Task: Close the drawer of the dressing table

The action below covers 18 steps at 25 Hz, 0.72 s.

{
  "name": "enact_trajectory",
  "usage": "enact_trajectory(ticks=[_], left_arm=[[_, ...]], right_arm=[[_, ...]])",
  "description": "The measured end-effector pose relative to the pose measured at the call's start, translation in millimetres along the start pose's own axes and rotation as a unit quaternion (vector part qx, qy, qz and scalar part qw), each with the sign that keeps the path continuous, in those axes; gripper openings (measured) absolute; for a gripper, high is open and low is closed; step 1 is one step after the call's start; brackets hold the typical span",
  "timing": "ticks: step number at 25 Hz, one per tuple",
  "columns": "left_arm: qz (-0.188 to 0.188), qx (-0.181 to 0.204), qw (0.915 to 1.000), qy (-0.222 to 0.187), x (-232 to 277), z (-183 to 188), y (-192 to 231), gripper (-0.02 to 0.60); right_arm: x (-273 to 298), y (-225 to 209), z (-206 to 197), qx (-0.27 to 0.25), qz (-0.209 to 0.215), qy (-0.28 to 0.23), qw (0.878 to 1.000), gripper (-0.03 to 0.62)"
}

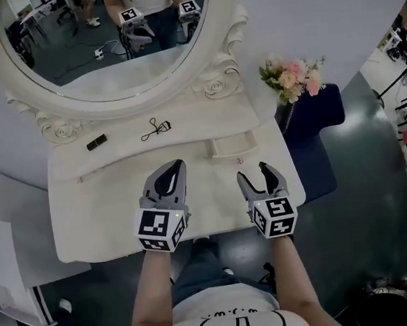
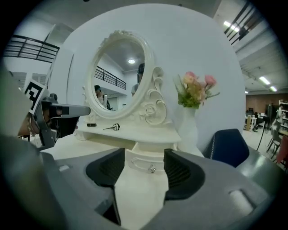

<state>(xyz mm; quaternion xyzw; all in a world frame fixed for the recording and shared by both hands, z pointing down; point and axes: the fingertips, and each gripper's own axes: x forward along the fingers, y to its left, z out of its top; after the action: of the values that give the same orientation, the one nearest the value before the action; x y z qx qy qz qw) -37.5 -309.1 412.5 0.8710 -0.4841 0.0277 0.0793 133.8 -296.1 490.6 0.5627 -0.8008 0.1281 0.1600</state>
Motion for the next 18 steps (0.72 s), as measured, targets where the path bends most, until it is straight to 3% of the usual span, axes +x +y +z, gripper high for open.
enact_trajectory(ticks=[9,14,16,18], left_arm=[[-0.025,-0.025,0.9985,0.042,49.7,-39.7,28.3,-0.003],[-0.033,-0.035,0.9974,0.053,65.5,-49.2,38.8,-0.003],[-0.035,-0.037,0.9970,0.057,68.9,-52.3,40.8,-0.003],[-0.037,-0.039,0.9967,0.060,71.1,-54.5,42.5,-0.003]], right_arm=[[65.4,-16.7,-59.0,0.037,-0.013,0.095,0.995,0.177],[86.1,-17.4,-71.0,0.034,-0.019,0.123,0.992,0.169],[88.6,-19.9,-73.3,0.027,-0.030,0.130,0.991,0.103],[89.1,-20.9,-73.8,0.026,-0.032,0.134,0.990,0.100]])
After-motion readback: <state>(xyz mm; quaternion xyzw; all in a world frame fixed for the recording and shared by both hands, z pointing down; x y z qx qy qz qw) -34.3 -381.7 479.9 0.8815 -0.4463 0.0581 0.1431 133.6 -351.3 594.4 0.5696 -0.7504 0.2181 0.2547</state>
